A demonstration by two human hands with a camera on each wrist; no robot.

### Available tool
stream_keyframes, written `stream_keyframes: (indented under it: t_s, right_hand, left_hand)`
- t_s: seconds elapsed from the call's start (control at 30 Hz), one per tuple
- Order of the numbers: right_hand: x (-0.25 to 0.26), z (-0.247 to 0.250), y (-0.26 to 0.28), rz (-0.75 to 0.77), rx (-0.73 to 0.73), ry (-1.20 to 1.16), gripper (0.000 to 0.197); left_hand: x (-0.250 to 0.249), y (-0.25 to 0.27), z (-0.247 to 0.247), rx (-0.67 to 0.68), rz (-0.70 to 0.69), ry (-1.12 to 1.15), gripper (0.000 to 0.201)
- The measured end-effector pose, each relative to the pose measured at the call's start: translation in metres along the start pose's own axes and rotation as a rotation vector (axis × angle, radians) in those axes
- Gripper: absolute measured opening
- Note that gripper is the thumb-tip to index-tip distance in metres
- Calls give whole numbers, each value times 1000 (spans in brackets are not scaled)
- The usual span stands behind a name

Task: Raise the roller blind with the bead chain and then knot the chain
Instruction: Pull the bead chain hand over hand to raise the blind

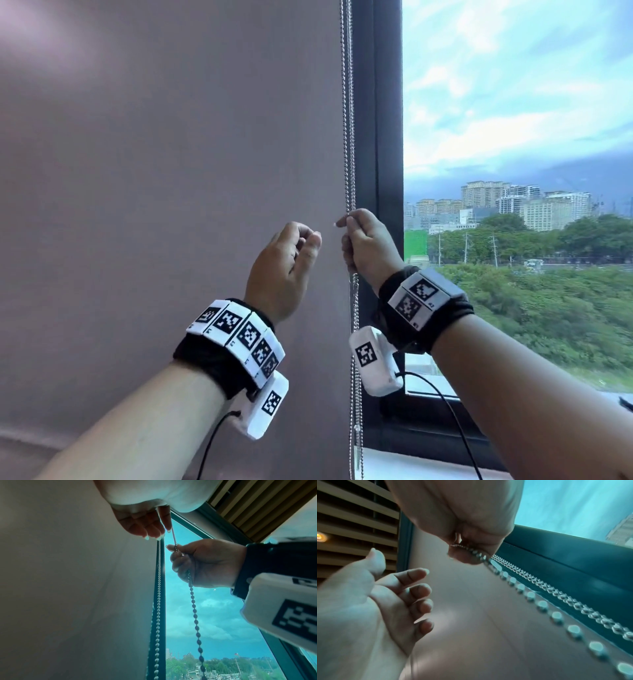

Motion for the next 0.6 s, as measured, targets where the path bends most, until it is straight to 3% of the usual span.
stream_keyframes:
  t_s: [0.2,0.37,0.6]
  right_hand:
    - [2,18,8,129,-59,89,27]
    - [5,29,22,241,-98,161,30]
    - [-7,32,35,251,-76,161,26]
  left_hand:
    - [-9,-15,-22,32,49,127,44]
    - [-10,-26,-49,90,144,408,36]
    - [-23,-36,-66,130,228,650,52]
Point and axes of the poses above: each hand's wrist, its own y-axis away from the middle knuckle, its own z-axis out of the back of the hand, x = y × z, the point moved 9 cm from there along -y, towards the middle knuckle, and after that the axes turned 12 degrees about x, right-handed, at the moved point
